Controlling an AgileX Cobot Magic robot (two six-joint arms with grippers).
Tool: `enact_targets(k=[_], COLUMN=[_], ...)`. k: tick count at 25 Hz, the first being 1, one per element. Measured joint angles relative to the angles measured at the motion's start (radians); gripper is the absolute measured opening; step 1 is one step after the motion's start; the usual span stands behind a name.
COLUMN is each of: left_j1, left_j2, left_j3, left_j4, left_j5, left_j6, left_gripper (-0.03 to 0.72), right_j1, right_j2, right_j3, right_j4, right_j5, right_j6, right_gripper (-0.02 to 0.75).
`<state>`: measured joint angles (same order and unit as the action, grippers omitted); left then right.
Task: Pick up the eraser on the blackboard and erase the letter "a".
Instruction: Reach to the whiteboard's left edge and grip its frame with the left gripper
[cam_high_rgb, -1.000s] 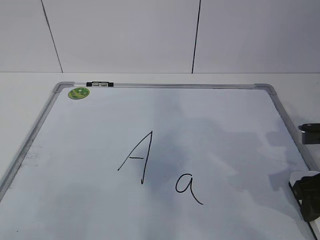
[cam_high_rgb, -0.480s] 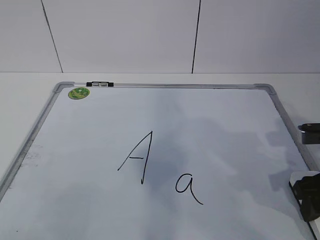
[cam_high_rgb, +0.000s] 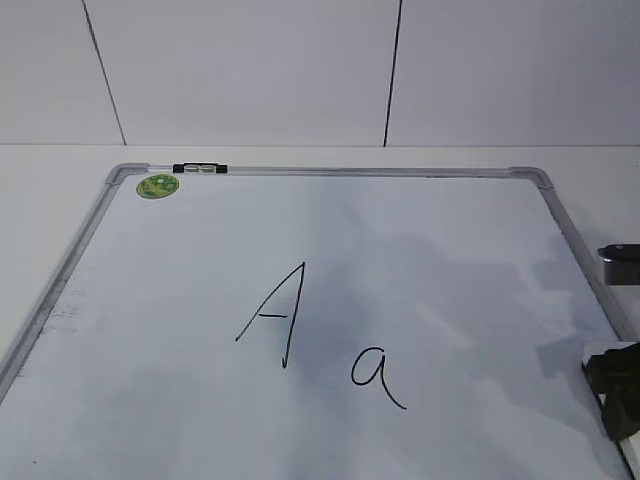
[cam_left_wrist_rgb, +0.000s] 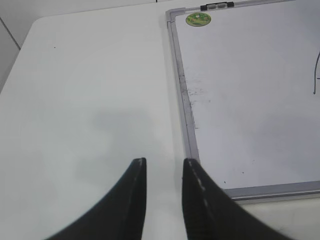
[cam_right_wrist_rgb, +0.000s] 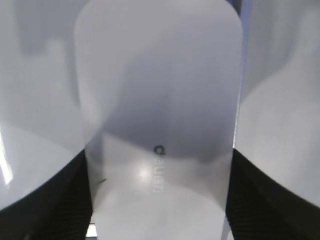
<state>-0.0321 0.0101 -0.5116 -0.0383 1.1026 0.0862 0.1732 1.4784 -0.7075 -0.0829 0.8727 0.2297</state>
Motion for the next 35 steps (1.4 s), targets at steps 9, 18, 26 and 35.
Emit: enact_targets(k=[9,18,26,35], left_j1=[0.0,0.0,0.0,0.0], left_j2=[0.0,0.0,0.0,0.0], left_j3=[0.0,0.0,0.0,0.0], left_j4=[0.0,0.0,0.0,0.0], left_j5=[0.0,0.0,0.0,0.0], left_j6=[0.0,0.0,0.0,0.0], left_gripper=[0.194,0.194,0.194,0.194], right_j1=[0.0,0.07,0.153,0.278], right_j2=[0.002,-0.042,-0.043,-0.044], right_j3=[-0.074,-0.103,-0.283,-0.386], right_j4=[-0.011,0.002,0.002,0.001], right_j5=[0.082,0.142,0.252,0.314], right_j6=[0.007,0.004,-0.007,-0.013], right_gripper=[0.56,0.56,0.559,0.559])
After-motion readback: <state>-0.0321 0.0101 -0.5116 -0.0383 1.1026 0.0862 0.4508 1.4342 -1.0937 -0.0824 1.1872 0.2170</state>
